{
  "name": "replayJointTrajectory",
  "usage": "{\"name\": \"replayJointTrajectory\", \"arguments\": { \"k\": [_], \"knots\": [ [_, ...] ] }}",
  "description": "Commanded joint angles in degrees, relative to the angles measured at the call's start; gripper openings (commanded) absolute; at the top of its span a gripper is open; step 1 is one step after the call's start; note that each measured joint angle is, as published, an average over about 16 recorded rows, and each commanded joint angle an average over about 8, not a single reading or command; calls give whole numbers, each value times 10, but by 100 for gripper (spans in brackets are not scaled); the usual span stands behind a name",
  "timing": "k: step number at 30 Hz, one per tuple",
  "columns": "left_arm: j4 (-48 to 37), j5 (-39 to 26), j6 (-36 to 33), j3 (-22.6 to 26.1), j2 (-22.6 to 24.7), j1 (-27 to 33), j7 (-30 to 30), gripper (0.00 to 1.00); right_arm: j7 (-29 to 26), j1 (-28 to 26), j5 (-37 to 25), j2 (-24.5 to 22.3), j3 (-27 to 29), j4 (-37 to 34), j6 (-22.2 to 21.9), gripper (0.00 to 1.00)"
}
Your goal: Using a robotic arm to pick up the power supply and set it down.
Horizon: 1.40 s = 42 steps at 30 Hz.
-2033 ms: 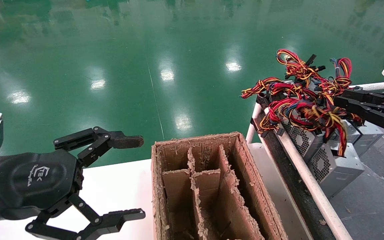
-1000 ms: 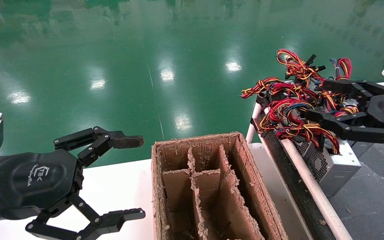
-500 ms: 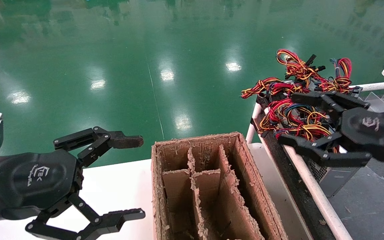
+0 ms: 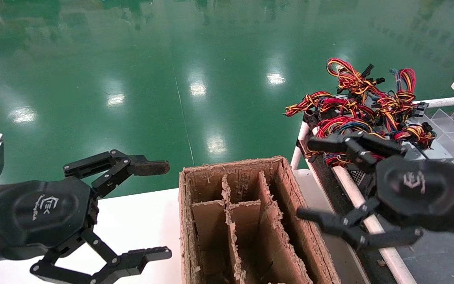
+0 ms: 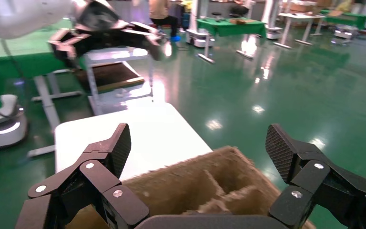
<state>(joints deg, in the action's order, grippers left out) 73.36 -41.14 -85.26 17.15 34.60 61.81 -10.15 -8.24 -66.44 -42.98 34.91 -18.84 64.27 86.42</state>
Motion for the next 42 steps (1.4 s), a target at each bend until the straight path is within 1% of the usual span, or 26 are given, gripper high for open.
{"name": "replayJointTrajectory", "arguments": {
  "k": [1,8,14,42],
  "knots": [
    [0,0,0,0,0,0,0,100,-6,11,3,0,7,22,-2,100],
    [0,0,0,0,0,0,0,100,-23,46,11,1,27,89,-7,100],
    [0,0,0,0,0,0,0,100,-28,59,14,1,34,112,-8,100],
    [0,0,0,0,0,0,0,100,-26,50,12,1,29,95,-8,100]
  ]
}}
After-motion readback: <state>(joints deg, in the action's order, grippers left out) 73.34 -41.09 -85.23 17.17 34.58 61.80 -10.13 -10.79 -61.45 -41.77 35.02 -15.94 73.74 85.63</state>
